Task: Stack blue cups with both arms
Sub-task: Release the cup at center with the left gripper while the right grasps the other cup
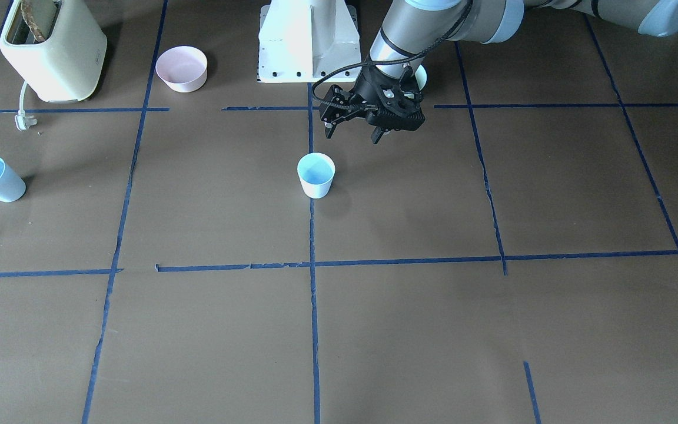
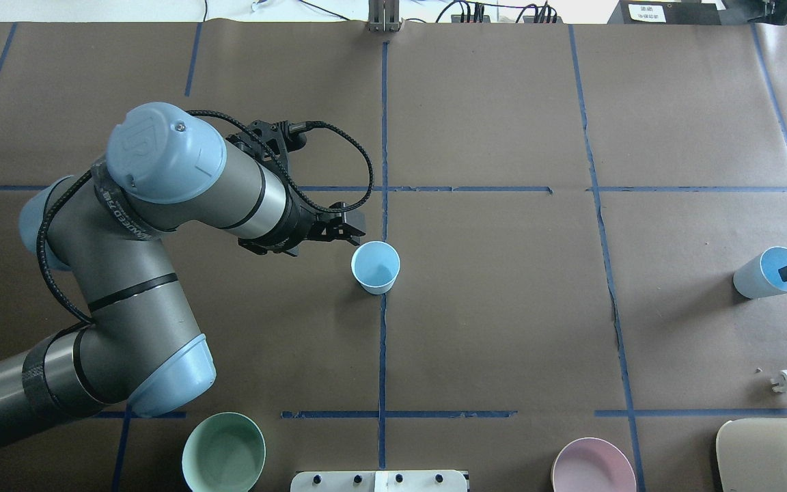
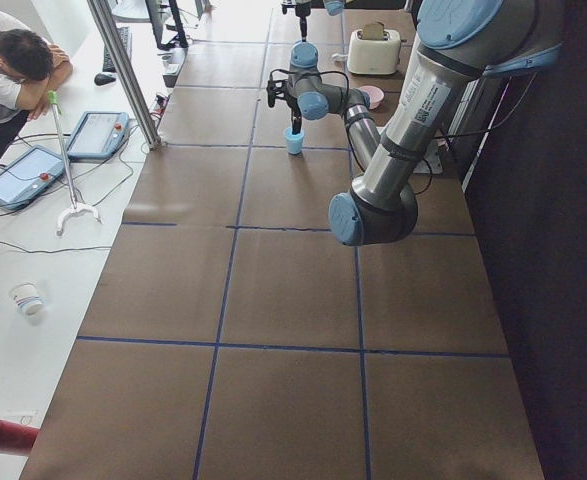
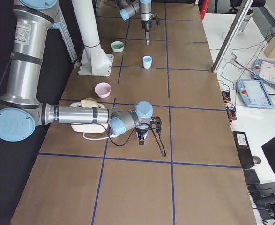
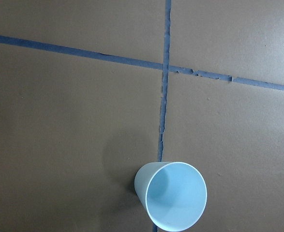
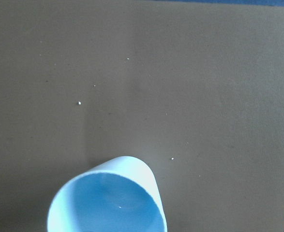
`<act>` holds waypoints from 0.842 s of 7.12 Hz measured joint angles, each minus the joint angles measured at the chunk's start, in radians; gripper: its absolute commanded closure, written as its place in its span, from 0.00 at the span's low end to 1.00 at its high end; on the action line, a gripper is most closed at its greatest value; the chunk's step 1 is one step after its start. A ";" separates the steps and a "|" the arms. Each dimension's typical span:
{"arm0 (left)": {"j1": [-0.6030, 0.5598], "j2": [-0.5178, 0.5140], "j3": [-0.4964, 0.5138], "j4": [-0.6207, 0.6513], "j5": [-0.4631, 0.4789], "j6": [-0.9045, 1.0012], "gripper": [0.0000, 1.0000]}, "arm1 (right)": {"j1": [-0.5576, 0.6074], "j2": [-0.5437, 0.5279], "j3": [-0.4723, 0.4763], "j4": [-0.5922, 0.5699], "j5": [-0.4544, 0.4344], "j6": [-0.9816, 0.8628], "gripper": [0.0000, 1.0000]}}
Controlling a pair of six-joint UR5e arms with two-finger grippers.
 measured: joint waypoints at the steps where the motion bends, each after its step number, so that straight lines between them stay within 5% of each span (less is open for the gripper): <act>1: 0.000 0.001 0.001 0.000 0.000 0.000 0.00 | -0.011 0.007 -0.018 0.001 -0.003 0.001 0.50; 2: 0.000 0.001 0.001 -0.001 0.000 0.000 0.00 | -0.020 0.015 -0.039 0.002 -0.010 0.001 0.96; 6: 0.000 0.001 -0.001 -0.002 0.001 0.001 0.00 | -0.034 0.058 -0.060 0.001 -0.003 -0.008 1.00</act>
